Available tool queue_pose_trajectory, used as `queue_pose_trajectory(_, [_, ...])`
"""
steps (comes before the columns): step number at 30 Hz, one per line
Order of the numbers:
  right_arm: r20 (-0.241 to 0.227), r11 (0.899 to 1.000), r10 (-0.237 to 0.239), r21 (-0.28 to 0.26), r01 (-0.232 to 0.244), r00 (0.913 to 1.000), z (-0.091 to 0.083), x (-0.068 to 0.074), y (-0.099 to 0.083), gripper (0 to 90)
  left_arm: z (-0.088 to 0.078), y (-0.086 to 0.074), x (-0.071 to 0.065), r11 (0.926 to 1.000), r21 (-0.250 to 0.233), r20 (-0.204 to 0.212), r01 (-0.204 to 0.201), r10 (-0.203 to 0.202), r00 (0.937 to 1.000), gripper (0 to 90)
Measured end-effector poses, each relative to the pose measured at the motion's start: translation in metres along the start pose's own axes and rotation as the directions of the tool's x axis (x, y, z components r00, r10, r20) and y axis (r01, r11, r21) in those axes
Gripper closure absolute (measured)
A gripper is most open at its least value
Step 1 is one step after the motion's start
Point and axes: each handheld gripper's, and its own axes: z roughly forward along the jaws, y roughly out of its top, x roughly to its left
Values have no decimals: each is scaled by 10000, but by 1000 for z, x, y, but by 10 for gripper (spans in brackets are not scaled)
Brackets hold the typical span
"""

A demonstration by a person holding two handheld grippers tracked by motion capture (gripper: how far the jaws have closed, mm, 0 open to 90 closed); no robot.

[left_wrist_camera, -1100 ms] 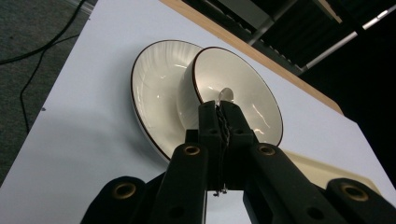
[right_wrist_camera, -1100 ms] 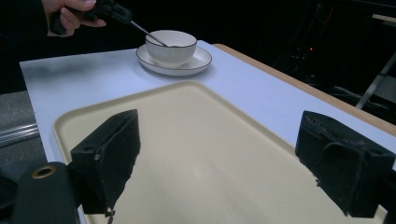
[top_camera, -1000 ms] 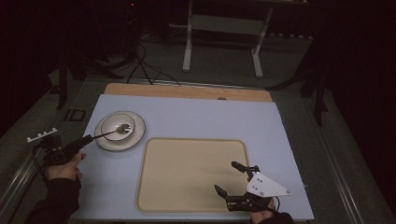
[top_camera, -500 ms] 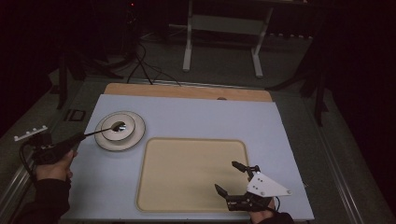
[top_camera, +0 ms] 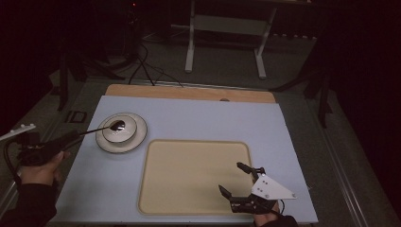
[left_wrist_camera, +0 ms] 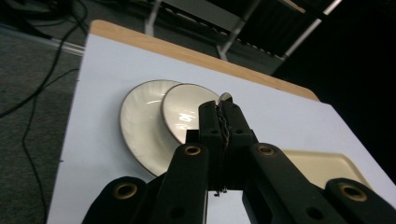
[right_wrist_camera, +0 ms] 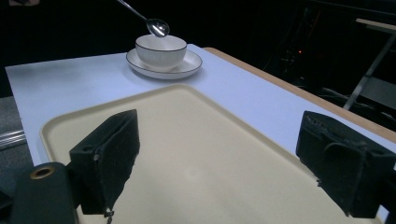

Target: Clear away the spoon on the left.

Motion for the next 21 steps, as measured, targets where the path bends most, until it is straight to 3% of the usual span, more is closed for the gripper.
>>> queue_pose_trajectory(5, [86,9999,-6,-113,7,10000,-1,0,0,137,-6,7,-14,9979,149,389,-635,629,9973,898])
queue_pose_trajectory(9, [90,9999,61,-99,-60,9999,-1,-2,0,136,-6,12,-24,9941,279,824,-1052,1026,9913,897])
queue_pose_trajectory(13, [108,9998,78,-177,-76,9999,-2,-2,0,137,-4,17,-31,9924,272,1058,-1200,1165,9875,897])
queue_pose_trajectory(21, [113,9997,180,-160,-178,9998,-4,-3,-1,137,6,20,-47,9799,754,1738,-1849,1696,9701,897])
